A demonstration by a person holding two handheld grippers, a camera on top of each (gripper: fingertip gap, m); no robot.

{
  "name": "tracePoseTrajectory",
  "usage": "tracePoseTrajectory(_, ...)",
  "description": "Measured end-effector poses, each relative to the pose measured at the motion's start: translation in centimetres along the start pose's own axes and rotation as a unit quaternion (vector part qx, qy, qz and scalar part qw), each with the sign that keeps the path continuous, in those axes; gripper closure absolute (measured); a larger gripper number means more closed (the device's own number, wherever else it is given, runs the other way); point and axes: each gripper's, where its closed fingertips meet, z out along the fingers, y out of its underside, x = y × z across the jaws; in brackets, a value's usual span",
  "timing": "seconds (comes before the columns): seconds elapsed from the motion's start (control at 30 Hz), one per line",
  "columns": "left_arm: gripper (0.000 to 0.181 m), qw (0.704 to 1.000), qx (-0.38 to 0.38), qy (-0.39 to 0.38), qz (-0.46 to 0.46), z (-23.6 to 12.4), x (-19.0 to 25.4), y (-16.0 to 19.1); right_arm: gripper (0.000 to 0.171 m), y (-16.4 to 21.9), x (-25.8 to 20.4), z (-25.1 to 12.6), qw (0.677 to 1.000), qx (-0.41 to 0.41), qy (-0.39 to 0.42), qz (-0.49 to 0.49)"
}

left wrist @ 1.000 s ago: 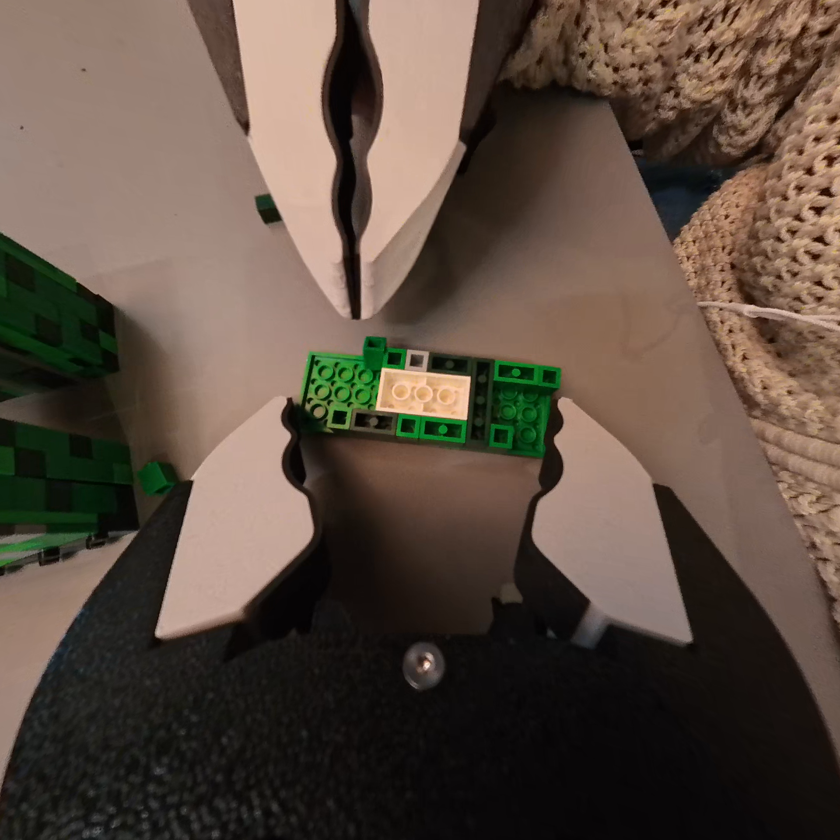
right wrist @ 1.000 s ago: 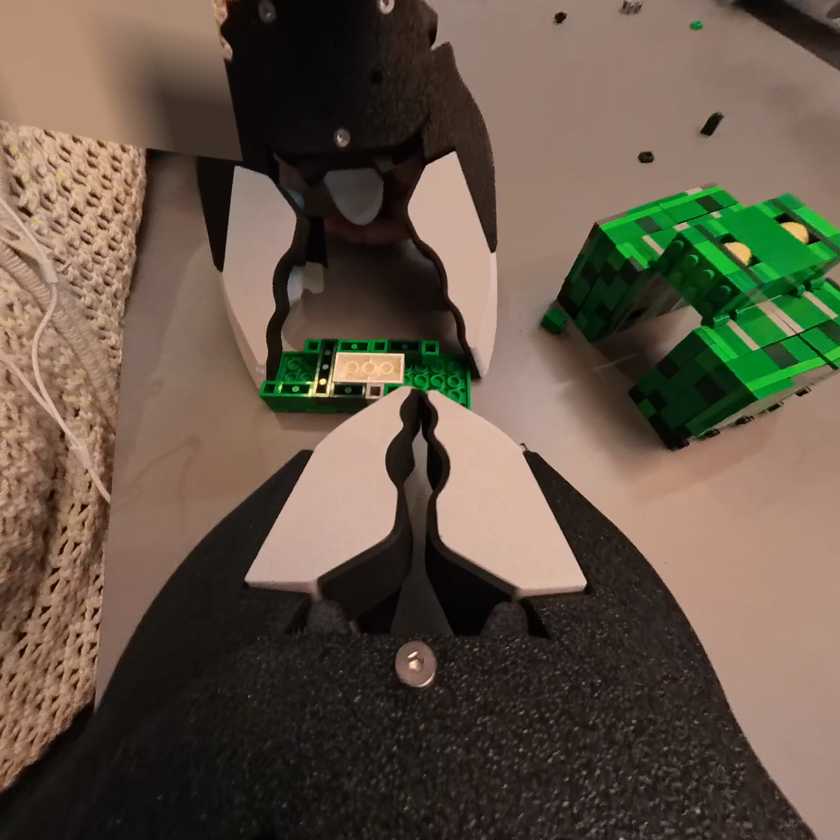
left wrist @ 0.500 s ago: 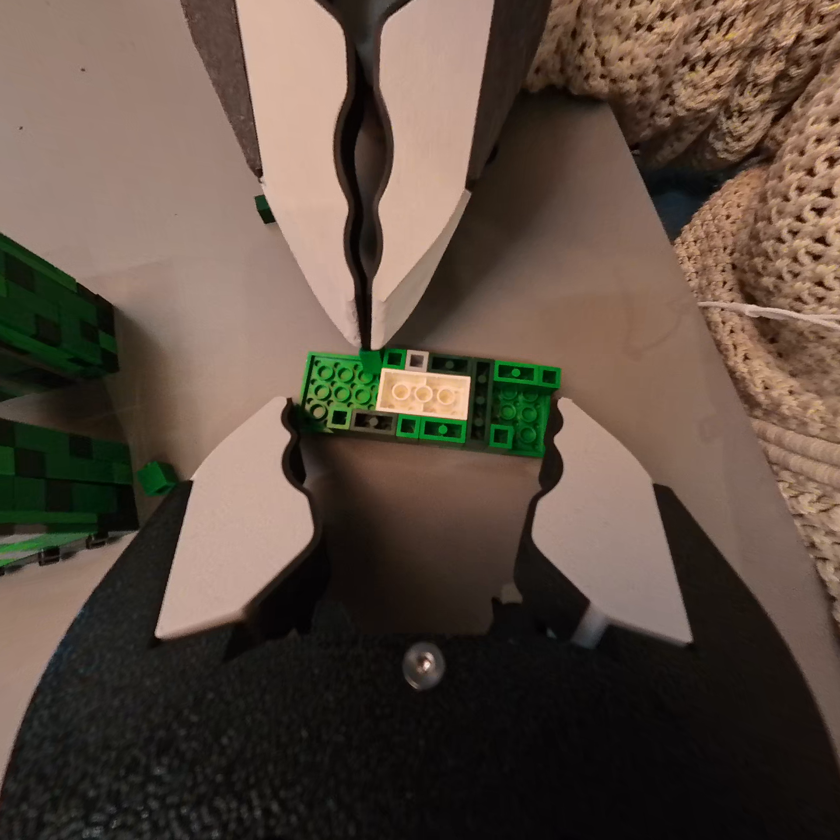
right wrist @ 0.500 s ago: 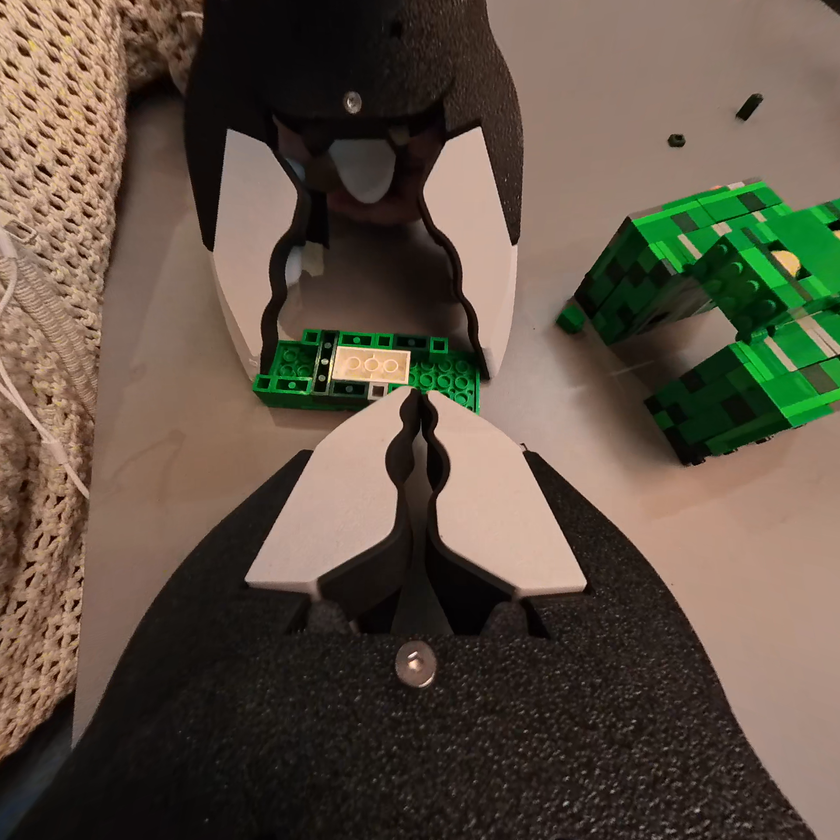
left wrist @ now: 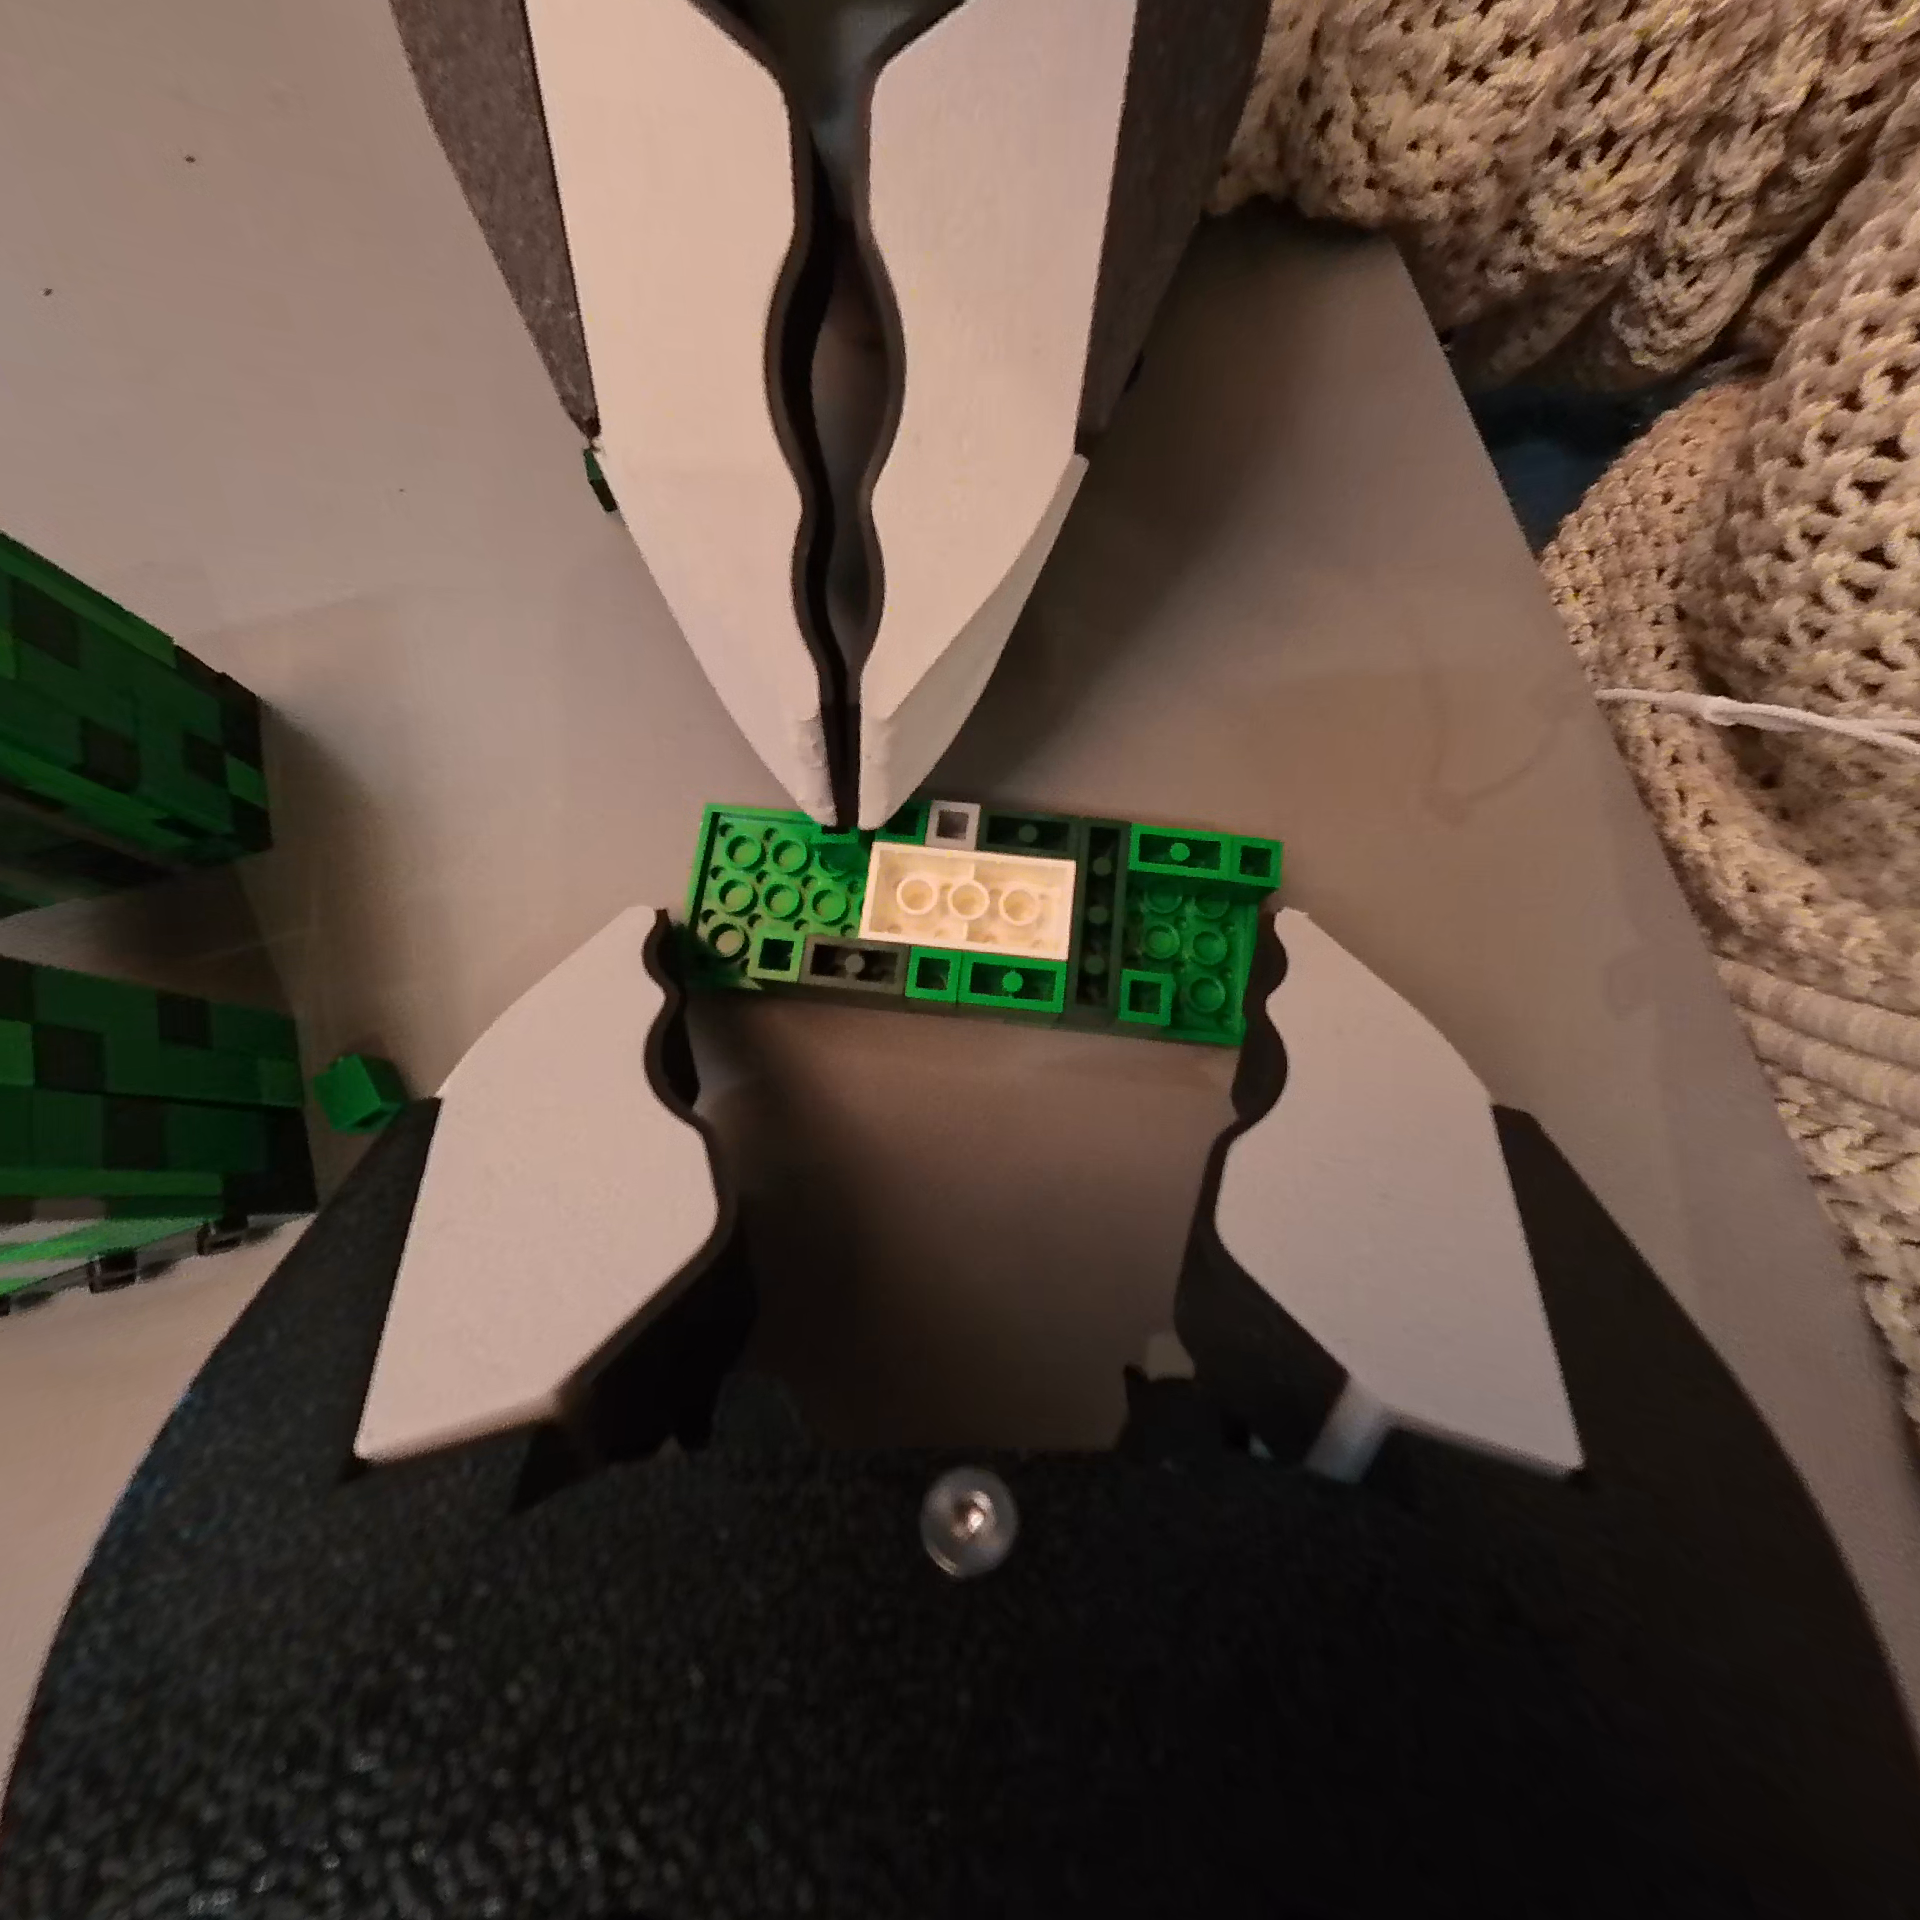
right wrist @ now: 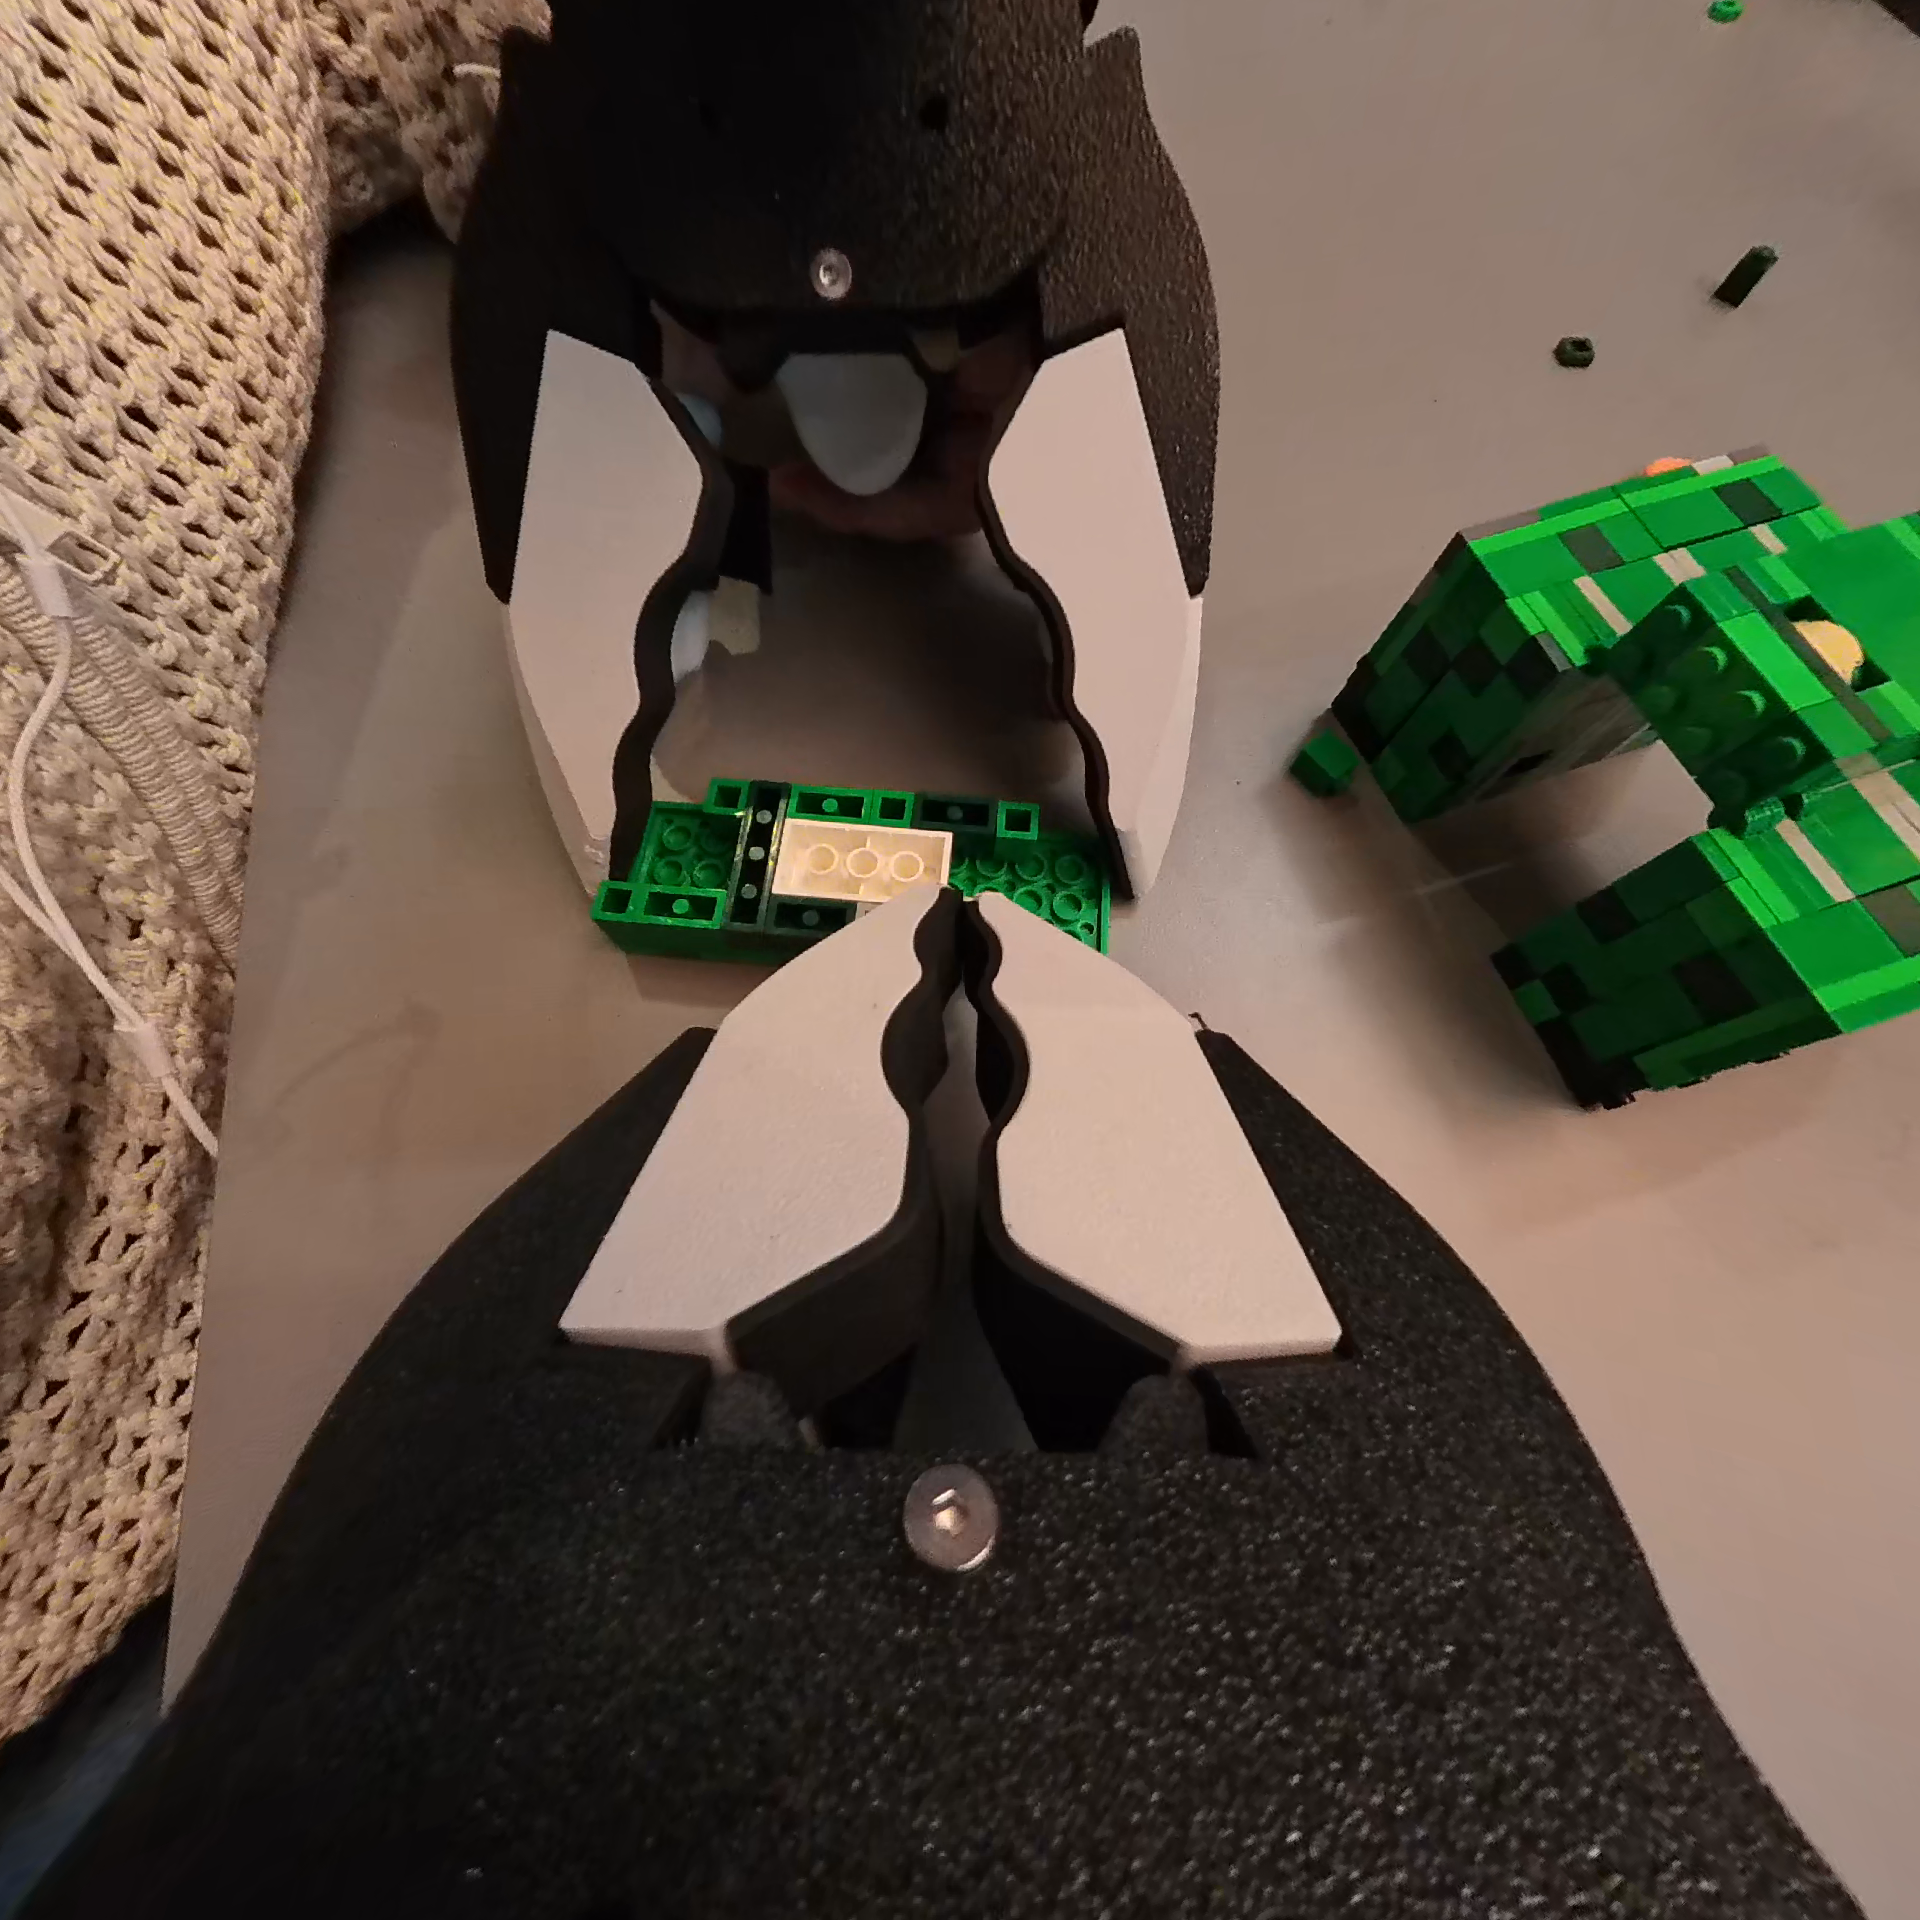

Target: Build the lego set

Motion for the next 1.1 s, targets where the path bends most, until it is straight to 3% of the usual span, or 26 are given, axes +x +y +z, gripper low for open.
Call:
tracePoseTrajectory(0.43, 0.079, 1.0, 0.0, 0.0, 0.0, 0.0, 0.0, 0.0, 0.171, -0.3, 0.3, -0.9, 1.0, 0.026, -0.014, 0.01)
tracePoseTrajectory(0.63, 0.079, 1.0, 0.0, 0.014, 0.012, -0.2, 0.1, 0.2, 0.163, -0.4, 0.3, -2.0, 0.995, 0.049, -0.089, 0.007)
tracePoseTrajectory(0.73, 0.079, 1.0, 0.0, 0.023, 0.02, -0.3, 0.1, 0.3, 0.152, -0.4, -0.1, -2.2, 0.991, 0.051, -0.117, -0.03)
tracePoseTrajectory(0.9, 0.079, 0.998, 0.0, 0.051, 0.045, -0.7, 0.3, 0.7, 0.149, 1.1, -0.7, -1.4, 0.986, -0.001, -0.132, -0.103)
tracePoseTrajectory(1.1, 0.07, 0.997, 0.01, 0.051, 0.056, -1.3, -0.1, 0.9, 0.148, -0.9, 0.2, -3.1, 0.986, 0.089, -0.126, -0.07)
